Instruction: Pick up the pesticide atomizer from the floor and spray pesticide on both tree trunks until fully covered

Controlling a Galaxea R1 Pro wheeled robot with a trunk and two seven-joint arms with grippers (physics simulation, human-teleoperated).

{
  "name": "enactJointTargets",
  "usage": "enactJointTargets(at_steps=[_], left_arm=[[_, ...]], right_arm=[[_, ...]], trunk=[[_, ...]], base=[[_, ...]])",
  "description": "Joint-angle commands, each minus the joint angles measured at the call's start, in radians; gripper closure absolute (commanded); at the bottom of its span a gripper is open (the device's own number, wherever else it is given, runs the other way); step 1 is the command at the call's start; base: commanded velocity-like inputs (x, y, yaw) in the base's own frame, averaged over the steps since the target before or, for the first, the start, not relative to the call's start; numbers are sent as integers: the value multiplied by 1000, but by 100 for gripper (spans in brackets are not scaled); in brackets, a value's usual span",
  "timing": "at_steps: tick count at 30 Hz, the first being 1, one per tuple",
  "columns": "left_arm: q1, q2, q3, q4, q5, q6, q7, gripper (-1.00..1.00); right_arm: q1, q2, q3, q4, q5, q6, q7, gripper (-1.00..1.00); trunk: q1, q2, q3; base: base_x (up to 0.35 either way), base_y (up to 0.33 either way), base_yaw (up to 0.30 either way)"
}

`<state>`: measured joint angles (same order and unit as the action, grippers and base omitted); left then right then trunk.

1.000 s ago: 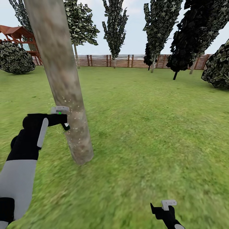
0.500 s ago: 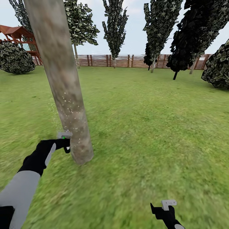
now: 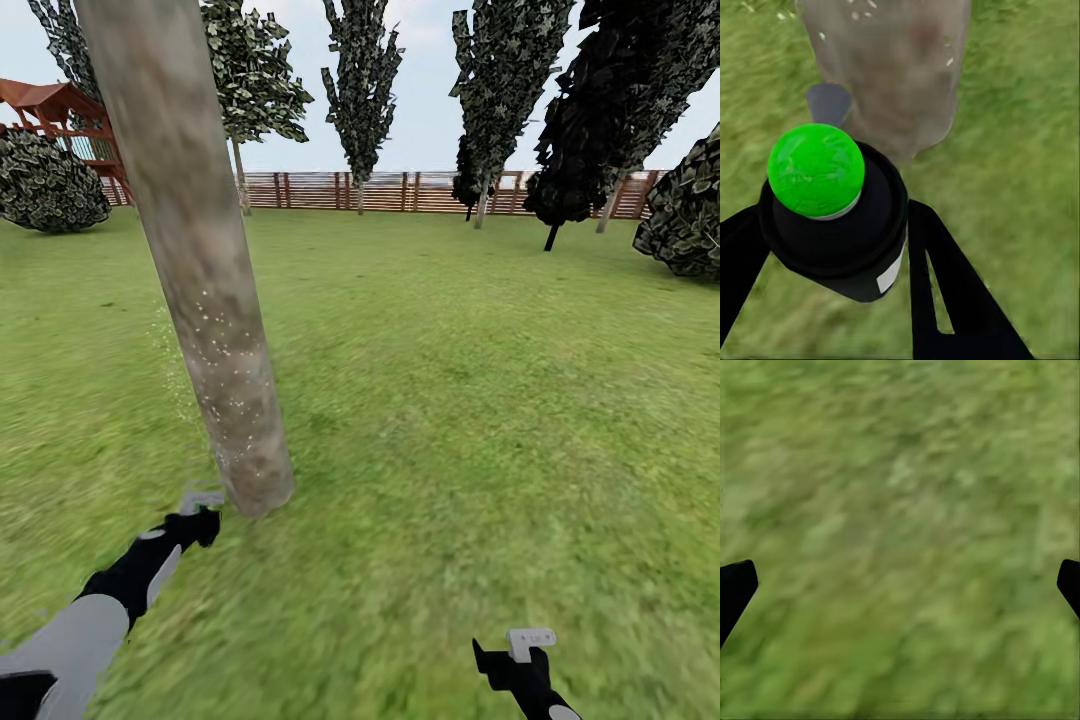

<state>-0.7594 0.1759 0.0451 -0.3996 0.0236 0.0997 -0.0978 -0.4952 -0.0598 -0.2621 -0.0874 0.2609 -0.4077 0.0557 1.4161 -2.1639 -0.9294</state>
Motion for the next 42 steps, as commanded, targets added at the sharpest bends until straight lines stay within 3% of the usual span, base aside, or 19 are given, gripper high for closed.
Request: enactJointTargets(at_steps=[1, 5, 10, 26, 42], left_arm=[[26, -4, 0, 11, 2, -31, 65, 100], [77, -33, 1, 38, 1, -79, 84, 100], [110, -44, 1, 60, -3, -125, 91, 100], [112, -47, 1, 70, -1, -126, 93, 100], [114, -56, 1, 70, -3, -124, 95, 100]], right_arm=[[0, 0, 0, -1, 0, 0, 0, -100], [0, 0, 0, -1, -1, 0, 0, -100], [0, 0, 0, -2, -2, 0, 0, -100], [0, 0, 0, -3, -2, 0, 0, -100], [0, 1, 0, -3, -2, 0, 3, -100]], trunk=[[0, 0, 0], [0, 0, 0], [0, 0, 0], [0, 0, 0], [0, 0, 0]], base=[[19, -9, 0], [111, -174, 0], [184, -234, 0], [236, -194, 162], [95, -250, 9]])
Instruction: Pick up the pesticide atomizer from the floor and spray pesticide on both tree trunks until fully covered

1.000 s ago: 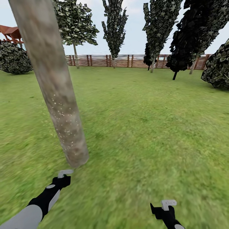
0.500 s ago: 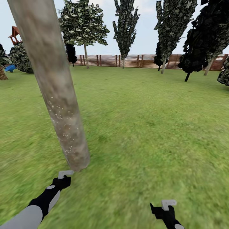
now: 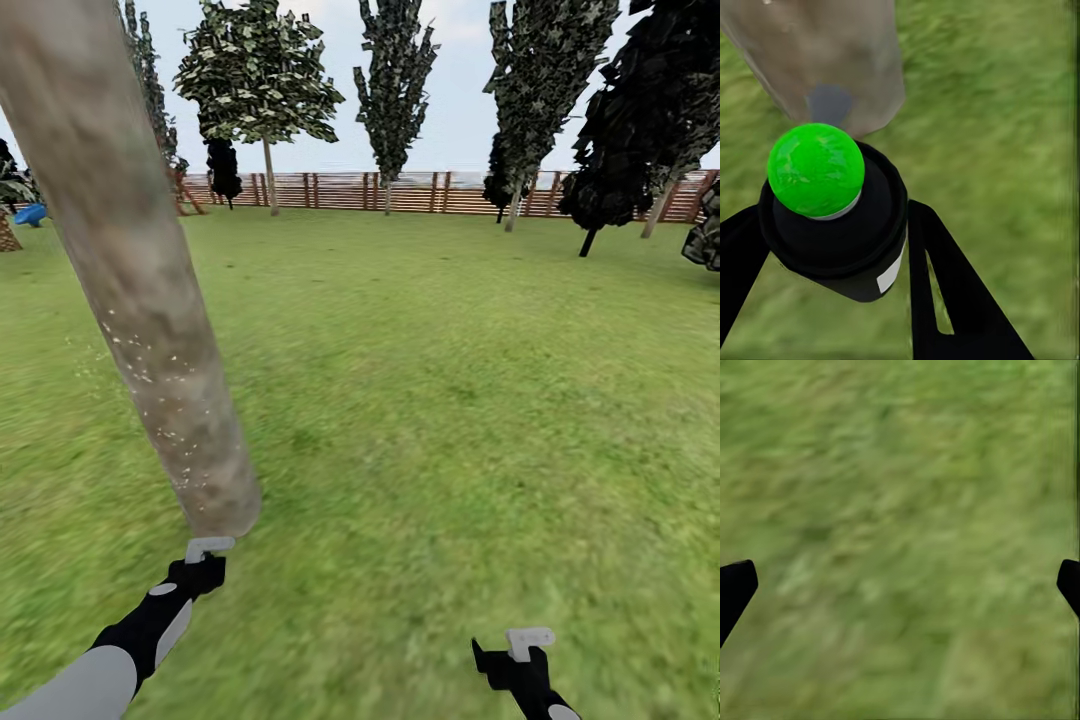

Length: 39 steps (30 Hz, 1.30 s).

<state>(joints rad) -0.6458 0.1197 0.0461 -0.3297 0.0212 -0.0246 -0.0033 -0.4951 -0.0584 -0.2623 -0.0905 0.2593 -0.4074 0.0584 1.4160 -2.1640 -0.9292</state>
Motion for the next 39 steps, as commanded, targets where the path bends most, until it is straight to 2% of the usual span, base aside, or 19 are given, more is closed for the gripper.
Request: enactJointTargets(at_steps=[1, 25, 34, 39], left_arm=[[0, 0, 0, 0, 0, 1, 0, 100], [0, 2, 0, 0, -1, 4, 6, 100], [0, 2, 0, 0, 0, 4, 6, 100], [0, 2, 0, 0, 0, 4, 6, 100]], right_arm=[[0, 0, 0, 0, 0, 0, 0, -100], [0, 0, 0, 2, 1, 1, 0, -100], [0, 0, 0, 2, 1, 1, 0, -100], [0, 0, 0, 2, 1, 1, 0, -100]], trunk=[[0, 0, 0], [0, 0, 0], [0, 0, 0], [0, 0, 0]], base=[[86, -270, 130], [135, -269, 265], [150, -268, 26], [150, -268, 214]])
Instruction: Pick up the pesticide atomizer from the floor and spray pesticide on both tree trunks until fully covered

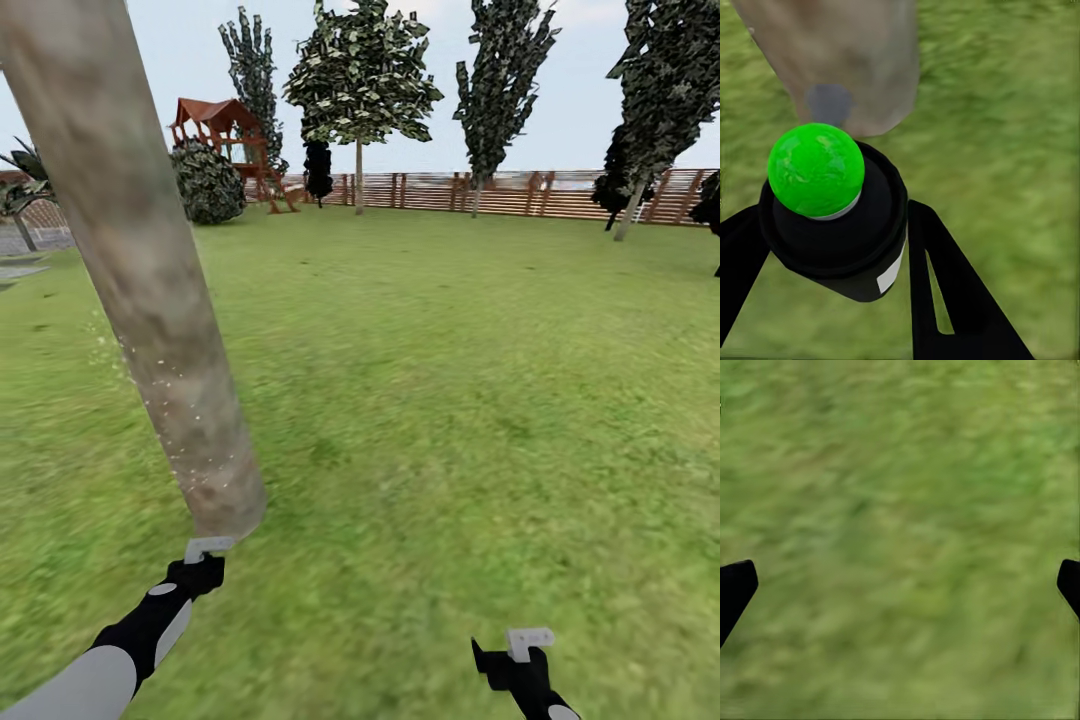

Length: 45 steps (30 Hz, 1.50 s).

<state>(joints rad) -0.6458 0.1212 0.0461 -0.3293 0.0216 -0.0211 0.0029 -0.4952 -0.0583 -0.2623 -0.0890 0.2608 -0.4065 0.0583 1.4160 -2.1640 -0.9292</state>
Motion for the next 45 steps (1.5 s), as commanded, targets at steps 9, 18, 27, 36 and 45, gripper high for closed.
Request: enactJointTargets(at_steps=[9, 18, 27, 36, 45], left_arm=[[0, 0, 0, 0, 0, 0, 0, 100], [0, 0, 0, 1, 0, 1, 0, 100], [0, 0, 0, 1, 0, 1, 0, 100], [0, 0, 0, 1, 0, 0, 0, 100], [0, 0, 0, 1, 0, 0, 0, 100]], right_arm=[[0, 0, 0, 0, 0, 0, 0, -100], [1, 0, 0, 0, 0, 0, 0, -100], [0, 0, 0, 0, 0, 0, 0, -100], [0, 0, 0, 0, 0, 0, 0, -100], [0, 0, 0, 0, 0, 0, 0, -100]], trunk=[[0, 0, 0], [0, 0, 0], [0, 0, 0], [0, 0, 0], [0, 0, 0]], base=[[150, -268, 274], [150, -268, 275], [150, -268, 75], [150, -268, 0], [150, -268, 59]])
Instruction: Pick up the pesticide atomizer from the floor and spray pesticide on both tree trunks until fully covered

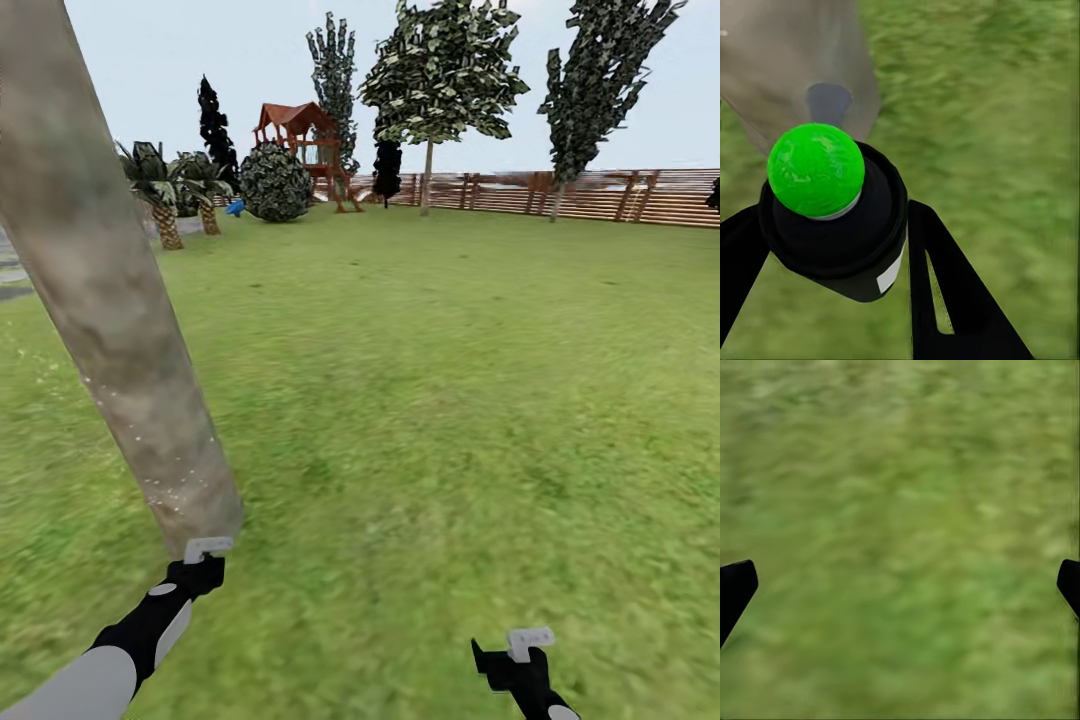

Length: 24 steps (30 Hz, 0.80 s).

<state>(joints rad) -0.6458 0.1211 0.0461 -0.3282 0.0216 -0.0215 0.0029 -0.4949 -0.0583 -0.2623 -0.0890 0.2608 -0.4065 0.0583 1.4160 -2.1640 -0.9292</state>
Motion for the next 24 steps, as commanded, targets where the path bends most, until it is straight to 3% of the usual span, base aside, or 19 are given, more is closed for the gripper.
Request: enactJointTargets(at_steps=[1, 24], left_arm=[[0, 0, 0, 0, 0, 0, 0, 100], [0, 0, 0, 0, 0, 0, 0, 100]], right_arm=[[0, 0, 0, 0, 0, 0, 0, -100], [0, 0, 0, 0, 0, 0, 0, -100]], trunk=[[0, 0, 0], [0, 0, 0]], base=[[150, -268, 242], [150, -268, 271]])
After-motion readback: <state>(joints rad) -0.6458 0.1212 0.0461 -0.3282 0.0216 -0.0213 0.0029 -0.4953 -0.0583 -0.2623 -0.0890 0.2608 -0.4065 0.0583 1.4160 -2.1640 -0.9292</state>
